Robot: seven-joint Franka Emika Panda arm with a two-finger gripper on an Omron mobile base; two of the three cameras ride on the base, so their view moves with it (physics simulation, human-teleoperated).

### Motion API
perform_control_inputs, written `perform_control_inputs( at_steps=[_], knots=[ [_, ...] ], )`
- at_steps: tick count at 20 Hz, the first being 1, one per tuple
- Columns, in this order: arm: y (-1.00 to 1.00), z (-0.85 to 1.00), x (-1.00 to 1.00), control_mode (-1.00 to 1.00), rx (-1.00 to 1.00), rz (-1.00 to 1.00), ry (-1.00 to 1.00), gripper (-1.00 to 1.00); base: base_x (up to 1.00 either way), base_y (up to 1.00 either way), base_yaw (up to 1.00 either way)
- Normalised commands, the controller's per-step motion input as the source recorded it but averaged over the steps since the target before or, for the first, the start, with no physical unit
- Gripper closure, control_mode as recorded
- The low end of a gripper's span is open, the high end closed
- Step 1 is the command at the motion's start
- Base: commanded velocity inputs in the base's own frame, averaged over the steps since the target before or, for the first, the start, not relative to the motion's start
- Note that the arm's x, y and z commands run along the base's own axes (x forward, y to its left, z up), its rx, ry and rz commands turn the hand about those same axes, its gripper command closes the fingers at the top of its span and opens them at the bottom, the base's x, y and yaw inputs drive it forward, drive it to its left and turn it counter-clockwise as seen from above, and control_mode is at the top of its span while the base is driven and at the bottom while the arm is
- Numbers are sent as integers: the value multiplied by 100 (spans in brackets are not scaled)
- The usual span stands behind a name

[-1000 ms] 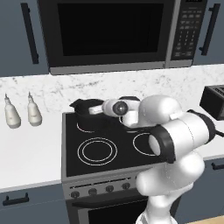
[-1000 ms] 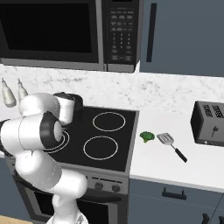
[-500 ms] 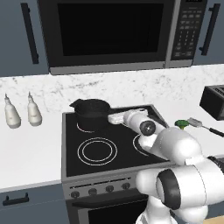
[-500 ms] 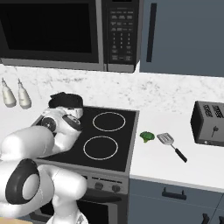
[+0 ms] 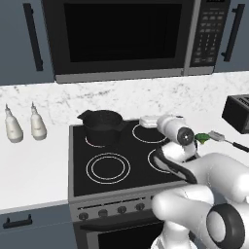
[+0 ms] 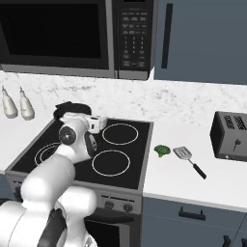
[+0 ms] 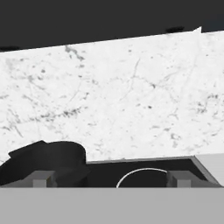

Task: Put the lemon and broccoli in the pot. Retrieve the spatula and lightly stir the vegetables in the pot.

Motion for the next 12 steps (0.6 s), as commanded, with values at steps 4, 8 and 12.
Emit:
perform_control_inputs(
  at_steps=[4,8,12],
  knots=[
    [-70,85,-12,-100,10,-15,40,-100,0,0,0],
    [-73,26,-22,-100,6,-14,50,-100,0,0,0],
    [-71,0,-6,-100,6,-16,63,-100,0,0,0]
  ],
)
